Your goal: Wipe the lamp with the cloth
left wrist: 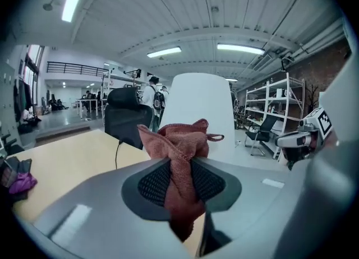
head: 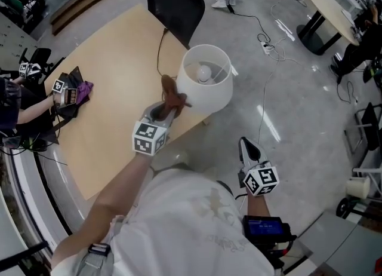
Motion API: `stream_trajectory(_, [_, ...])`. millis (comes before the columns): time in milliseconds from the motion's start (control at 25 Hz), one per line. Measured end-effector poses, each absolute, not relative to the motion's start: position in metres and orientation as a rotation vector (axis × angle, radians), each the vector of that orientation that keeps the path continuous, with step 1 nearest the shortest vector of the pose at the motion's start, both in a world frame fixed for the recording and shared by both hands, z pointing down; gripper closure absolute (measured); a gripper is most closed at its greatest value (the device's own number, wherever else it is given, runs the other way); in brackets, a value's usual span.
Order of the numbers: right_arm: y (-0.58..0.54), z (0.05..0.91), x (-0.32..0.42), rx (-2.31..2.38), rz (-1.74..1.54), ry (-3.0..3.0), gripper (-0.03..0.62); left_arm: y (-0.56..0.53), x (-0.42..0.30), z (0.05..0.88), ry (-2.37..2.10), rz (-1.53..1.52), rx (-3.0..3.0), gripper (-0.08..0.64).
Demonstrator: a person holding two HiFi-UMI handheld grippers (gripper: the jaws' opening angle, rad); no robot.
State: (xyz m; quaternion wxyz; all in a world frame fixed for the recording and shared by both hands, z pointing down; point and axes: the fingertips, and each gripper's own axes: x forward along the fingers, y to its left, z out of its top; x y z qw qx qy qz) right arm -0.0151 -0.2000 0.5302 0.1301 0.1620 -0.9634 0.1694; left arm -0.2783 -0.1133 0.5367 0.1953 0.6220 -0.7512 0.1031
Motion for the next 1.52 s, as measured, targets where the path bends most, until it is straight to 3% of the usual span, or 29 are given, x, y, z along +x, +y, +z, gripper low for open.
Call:
stream_trajectory(240, [-0.209, 0.528, -0.007, 0.448, 0.5, -2.833, 0.578, -0.111, -0.292, 0.458, -2.277, 0.128, 1.787, 0.453])
stream_trajectory(440, [-0.221, 0.528, 0.014, 0.432, 0.531, -2.841, 0.578, -0.142, -0.253, 0.396, -2.398, 0.145, 1.93, 0.453])
stream_trajectory(1120, [-0.23, 0.543, 0.043, 0.419, 0.571, -2.844, 0.578, -0.127, -0.198, 0.549, -2.198, 0.688, 1.838, 0.453])
stream_trajectory(1320, [-0.232, 0.541, 0.052, 0.423, 0.556, -2.85, 0.578, -0.133, -0.179, 0.466, -2.374, 0.704, 1.966, 0.453])
stream_trajectory(1520, [-0.23, 0.539, 0.052, 0.424, 0.569, -2.869, 0.578, -0.164, -0.173, 0.394, -2.511, 0.969, 2.051, 0.451])
